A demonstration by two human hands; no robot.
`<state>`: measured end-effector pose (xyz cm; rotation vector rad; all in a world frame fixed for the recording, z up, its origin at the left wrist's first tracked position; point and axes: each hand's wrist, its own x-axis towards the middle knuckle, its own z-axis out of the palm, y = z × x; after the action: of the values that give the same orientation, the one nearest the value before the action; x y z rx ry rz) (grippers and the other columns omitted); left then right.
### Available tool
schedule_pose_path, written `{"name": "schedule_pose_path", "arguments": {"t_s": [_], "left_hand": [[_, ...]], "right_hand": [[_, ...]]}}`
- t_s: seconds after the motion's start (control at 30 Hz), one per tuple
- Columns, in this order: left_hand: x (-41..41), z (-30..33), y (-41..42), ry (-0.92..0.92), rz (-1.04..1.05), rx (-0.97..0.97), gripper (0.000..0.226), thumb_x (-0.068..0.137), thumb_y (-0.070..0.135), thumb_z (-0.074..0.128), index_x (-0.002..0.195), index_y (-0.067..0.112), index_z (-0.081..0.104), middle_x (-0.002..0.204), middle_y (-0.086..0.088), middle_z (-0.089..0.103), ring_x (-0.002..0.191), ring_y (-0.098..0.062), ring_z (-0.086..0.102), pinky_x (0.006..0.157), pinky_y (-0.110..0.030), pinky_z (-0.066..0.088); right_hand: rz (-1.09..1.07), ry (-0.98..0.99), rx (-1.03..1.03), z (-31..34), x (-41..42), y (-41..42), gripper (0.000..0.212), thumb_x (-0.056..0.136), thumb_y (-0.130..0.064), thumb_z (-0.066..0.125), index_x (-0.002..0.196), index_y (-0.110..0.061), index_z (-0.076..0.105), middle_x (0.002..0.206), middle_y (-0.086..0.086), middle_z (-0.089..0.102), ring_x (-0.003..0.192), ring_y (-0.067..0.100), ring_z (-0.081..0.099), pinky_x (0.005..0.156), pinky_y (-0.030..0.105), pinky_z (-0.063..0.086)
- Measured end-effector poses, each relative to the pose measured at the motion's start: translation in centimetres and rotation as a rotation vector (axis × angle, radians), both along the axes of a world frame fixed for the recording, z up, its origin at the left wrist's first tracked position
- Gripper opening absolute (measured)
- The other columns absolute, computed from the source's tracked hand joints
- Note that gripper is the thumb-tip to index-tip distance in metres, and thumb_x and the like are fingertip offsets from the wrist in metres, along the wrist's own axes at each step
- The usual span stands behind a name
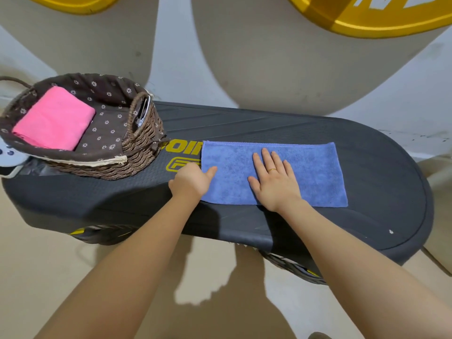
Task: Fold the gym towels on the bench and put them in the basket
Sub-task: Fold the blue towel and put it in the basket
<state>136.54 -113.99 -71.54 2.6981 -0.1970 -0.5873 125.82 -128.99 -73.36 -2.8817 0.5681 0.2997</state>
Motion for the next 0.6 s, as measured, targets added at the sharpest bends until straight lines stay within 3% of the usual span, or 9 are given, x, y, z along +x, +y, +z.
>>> {"name": "schedule_pose_path", "arguments": {"t_s": [0.07, 0.17, 0.23, 0.3, 0.37, 0.43, 0.47, 0.53, 0.6], "left_hand": [[0.4, 0.2, -0.2, 0.156, 0.062, -0.123, 0.043, 0.086, 0.047, 0.056, 0.087, 0.004, 0.055, 0.098, -0.014, 0.060, 0.102, -0.034, 0.057, 0.090, -0.041, 0.043], [0.0, 1.2, -0.6, 0.282, 0.153, -0.383, 0.033, 0.083, 0.029, 0.065, 0.099, 0.000, 0.065, 0.102, -0.014, 0.065, 0.100, -0.032, 0.061, 0.087, -0.041, 0.048], [-0.7, 1.8, -1.0, 0.250, 0.113, -0.512, 0.020, 0.084, 0.020, 0.062, 0.094, 0.003, 0.061, 0.101, -0.013, 0.065, 0.094, -0.028, 0.062, 0.080, -0.041, 0.049], [-1.7, 2.6, -1.7, 0.181, 0.035, -0.589, 0.011, 0.085, 0.016, 0.060, 0.085, 0.012, 0.050, 0.086, -0.004, 0.060, 0.078, -0.017, 0.057, 0.067, -0.029, 0.044], [-2.9, 3.4, -3.0, 0.082, -0.055, -0.615, 0.018, 0.083, 0.015, 0.062, 0.087, 0.014, 0.045, 0.077, 0.002, 0.053, 0.071, -0.014, 0.051, 0.058, -0.022, 0.037], [-4.2, 4.1, -4.5, -0.014, -0.143, -0.621, 0.023, 0.080, 0.014, 0.065, 0.090, 0.015, 0.045, 0.072, 0.005, 0.050, 0.071, -0.017, 0.048, 0.055, -0.024, 0.032], [-4.8, 4.3, -5.3, -0.039, -0.180, -0.622, 0.025, 0.079, 0.014, 0.066, 0.091, 0.015, 0.044, 0.073, 0.005, 0.050, 0.073, -0.018, 0.048, 0.057, -0.024, 0.031], [-5.8, 4.5, -6.9, -0.056, -0.244, -0.599, 0.023, 0.080, 0.015, 0.064, 0.091, 0.016, 0.044, 0.079, 0.001, 0.053, 0.076, -0.021, 0.051, 0.060, -0.027, 0.031], [-7.0, 4.2, -8.4, -0.060, -0.313, -0.563, 0.021, 0.082, 0.016, 0.061, 0.092, 0.015, 0.042, 0.080, -0.001, 0.053, 0.076, -0.021, 0.051, 0.060, -0.028, 0.030]], "right_hand": [[-0.006, 0.000, 0.005, 0.2, 0.0, 0.0, 0.060, 0.099, -0.044, 0.020, 0.151, -0.023, -0.003, 0.160, 0.002, -0.009, 0.147, 0.020, -0.008, 0.118, 0.039, -0.003], [-0.013, -0.002, 0.008, 0.1, -0.1, 0.2, 0.060, 0.099, -0.045, 0.019, 0.150, -0.023, -0.004, 0.160, 0.002, -0.009, 0.147, 0.020, -0.009, 0.119, 0.039, -0.003], [-0.004, 0.001, 0.012, 0.4, 0.0, 0.2, 0.061, 0.099, -0.045, 0.021, 0.151, -0.023, -0.003, 0.160, 0.002, -0.009, 0.147, 0.021, -0.008, 0.119, 0.040, -0.002], [0.004, 0.031, 0.054, 0.8, 0.3, -0.2, 0.061, 0.099, -0.043, 0.026, 0.151, -0.021, 0.002, 0.160, 0.004, -0.006, 0.148, 0.023, -0.005, 0.119, 0.040, 0.001], [-0.035, -0.036, 0.176, 1.6, 0.6, -0.6, 0.053, 0.098, -0.033, 0.037, 0.147, -0.015, 0.026, 0.158, 0.009, 0.013, 0.146, 0.026, 0.012, 0.116, 0.039, 0.016], [-0.172, -0.285, 0.386, 2.4, 0.5, -1.1, 0.032, 0.096, -0.019, 0.039, 0.121, -0.006, 0.056, 0.136, 0.013, 0.046, 0.128, 0.027, 0.040, 0.099, 0.033, 0.035], [-0.274, -0.383, 0.505, 3.0, 0.3, -1.2, 0.028, 0.097, -0.017, 0.038, 0.104, -0.004, 0.062, 0.116, 0.011, 0.057, 0.112, 0.024, 0.049, 0.086, 0.031, 0.038], [-0.426, -0.448, 0.755, 4.1, -0.4, -1.7, 0.035, 0.099, -0.025, 0.037, 0.088, -0.002, 0.062, 0.088, 0.005, 0.060, 0.085, 0.018, 0.052, 0.069, 0.029, 0.037], [-0.502, -0.444, 0.905, 4.9, -1.0, -2.3, 0.043, 0.097, -0.038, 0.040, 0.086, -0.003, 0.064, 0.077, 0.002, 0.059, 0.074, 0.014, 0.051, 0.067, 0.027, 0.039]]}}
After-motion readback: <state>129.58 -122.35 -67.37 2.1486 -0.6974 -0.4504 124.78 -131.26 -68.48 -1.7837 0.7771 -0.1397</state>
